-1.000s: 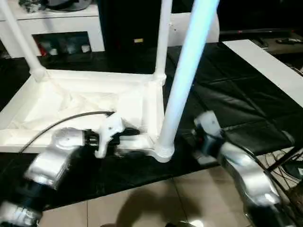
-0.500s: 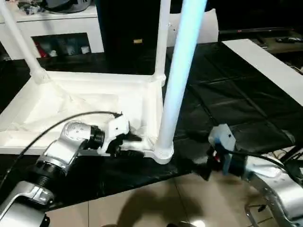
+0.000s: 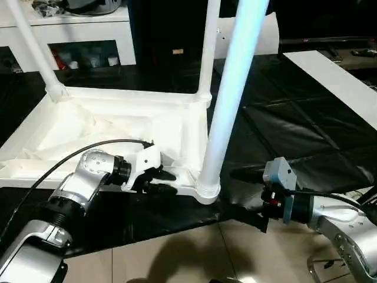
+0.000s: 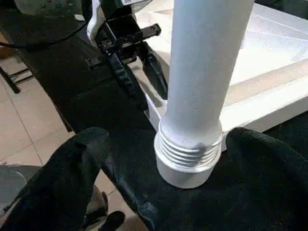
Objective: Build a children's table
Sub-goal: Rotate table base, then rotate leg to tighten
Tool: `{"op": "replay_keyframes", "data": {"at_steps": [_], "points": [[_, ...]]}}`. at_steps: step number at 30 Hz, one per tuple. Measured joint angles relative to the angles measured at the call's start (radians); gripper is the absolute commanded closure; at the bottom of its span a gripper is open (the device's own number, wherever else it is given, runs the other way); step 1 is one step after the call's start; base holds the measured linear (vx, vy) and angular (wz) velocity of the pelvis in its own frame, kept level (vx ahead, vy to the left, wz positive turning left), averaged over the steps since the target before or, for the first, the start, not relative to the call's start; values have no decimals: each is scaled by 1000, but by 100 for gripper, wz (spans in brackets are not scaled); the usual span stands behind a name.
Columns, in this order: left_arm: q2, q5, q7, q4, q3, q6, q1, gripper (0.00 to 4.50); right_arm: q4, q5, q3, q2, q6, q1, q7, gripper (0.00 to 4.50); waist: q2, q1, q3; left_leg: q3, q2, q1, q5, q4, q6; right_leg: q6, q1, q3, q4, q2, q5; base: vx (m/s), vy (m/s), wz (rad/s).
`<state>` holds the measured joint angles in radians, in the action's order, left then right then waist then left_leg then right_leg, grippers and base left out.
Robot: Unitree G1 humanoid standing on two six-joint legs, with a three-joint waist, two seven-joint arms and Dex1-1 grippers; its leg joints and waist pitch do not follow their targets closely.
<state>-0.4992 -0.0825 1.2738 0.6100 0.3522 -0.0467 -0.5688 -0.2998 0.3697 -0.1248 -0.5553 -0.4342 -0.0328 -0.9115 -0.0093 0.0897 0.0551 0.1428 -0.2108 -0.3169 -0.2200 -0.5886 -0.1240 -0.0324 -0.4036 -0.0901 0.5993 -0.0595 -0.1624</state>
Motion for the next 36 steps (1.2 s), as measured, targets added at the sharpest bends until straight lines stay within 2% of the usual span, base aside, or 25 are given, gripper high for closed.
{"op": "replay_keyframes", "data": {"at_steps": [3, 4, 14, 18, 22, 28, 31, 34, 36], "points": [[1, 2, 11, 15, 1, -8, -5, 348, 0, 8, 0, -2, -1, 0, 0, 0, 0, 0, 0, 0, 0, 0, 0, -1, 0, 0, 0, 0, 0, 0, 0, 0, 0, 0], [2, 3, 16, 20, 1, -12, -8, 366, 0, 9, 0, -4, -1, 0, 0, 0, 0, 0, 0, 0, 0, 0, 0, -1, 0, 0, 0, 0, 0, 0, 0, 0, 0, 0], [4, 34, 88, 65, 23, -23, -56, 444, 0, 14, 0, -7, -1, -1, 0, 0, 0, 0, 0, 0, 0, -1, 0, -1, 0, 0, 0, -1, -2, 0, 0, 0, 0, 0], [5, 43, 110, 72, 34, -3, -72, 444, 0, 14, 0, -7, -1, -2, 0, 0, 0, 0, 0, 0, 0, -1, -1, 0, 1, 1, 0, -1, -3, 0, 0, 0, 0, 0], [9, 44, 106, 70, 38, 90, -88, 444, 4, 14, 0, -5, 2, -10, 10, 0, 1, 0, -1, 0, 0, -1, -1, 1, 1, 1, 1, -1, -3, 0, 1, 0, 0, 0], [33, 50, -36, 41, -4, 184, -69, 444, 52, 3, 6, 25, 7, -46, 57, 0, 3, -16, -2, 0, 0, 0, 0, -2, 1, 1, 1, -1, -3, 0, 1, 0, 0, 0], [35, 57, -104, -39, -33, 223, -17, 444, 90, -8, 14, 39, 9, -86, 80, 0, 2, -34, -4, 1, 0, 1, 0, -2, 1, 1, 1, -1, -3, 0, 1, 0, 0, 0], [27, 54, -106, -94, -41, 198, 27, 444, 124, -9, 20, 40, 10, -95, 80, 0, 1, -36, -5, 0, 0, 0, -1, -1, 1, 1, 1, -2, -4, 0, 1, 0, 0, 0], [5, 50, -76, -113, -39, 136, 50, 444, 152, -8, 18, 45, 23, -112, 63, 0, 0, -37, -5, 0, -1, 0, -1, 1, 2, 1, 1, -2, -4, 0, 1, 0, 0, 0]]}}
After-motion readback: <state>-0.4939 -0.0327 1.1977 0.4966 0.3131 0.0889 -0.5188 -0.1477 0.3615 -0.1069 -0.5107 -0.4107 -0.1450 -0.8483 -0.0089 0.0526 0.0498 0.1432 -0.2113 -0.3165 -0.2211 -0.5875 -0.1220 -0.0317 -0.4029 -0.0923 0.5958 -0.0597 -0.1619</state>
